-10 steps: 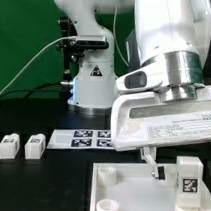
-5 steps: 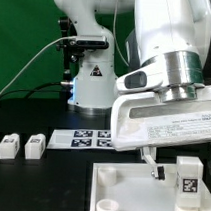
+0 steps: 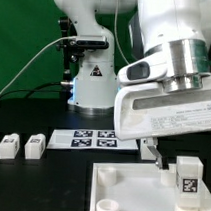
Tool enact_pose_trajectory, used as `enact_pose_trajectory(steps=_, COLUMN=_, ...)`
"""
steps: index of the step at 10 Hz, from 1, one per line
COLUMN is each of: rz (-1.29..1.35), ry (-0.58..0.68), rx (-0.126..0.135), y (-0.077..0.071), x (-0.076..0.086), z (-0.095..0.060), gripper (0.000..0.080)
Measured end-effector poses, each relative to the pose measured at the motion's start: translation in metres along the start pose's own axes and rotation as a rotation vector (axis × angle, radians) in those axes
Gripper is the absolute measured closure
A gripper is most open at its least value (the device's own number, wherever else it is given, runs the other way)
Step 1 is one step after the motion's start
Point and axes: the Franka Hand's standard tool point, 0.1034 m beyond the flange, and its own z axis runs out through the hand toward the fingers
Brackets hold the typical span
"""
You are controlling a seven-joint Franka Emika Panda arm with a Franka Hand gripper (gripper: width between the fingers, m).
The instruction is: Assemble one leg
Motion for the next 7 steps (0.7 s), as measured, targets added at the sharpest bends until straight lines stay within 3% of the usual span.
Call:
enact_pose_trajectory(steps=1, rz=0.007, ry=0.008, rx=-0.002, y=0.0038, x=0.0062, z=-0.0017, gripper=0.0151)
enact_pose_trajectory(steps=2, rz=0.014, ry=-0.099, rx=0.001, y=0.0057, x=-0.0017, z=0.0017, gripper=0.0151)
enact_pose_trajectory(steps=5, rz=0.032, ry=-0.361, rx=0.019, y=0.0034, x=0.0016, z=-0.0031, gripper=0.0151)
enact_pose_trajectory(steps=7, rz=0.032, ry=-0.348, rx=0.018, y=0.0032, x=0.0042, z=-0.0015, gripper=0.0151)
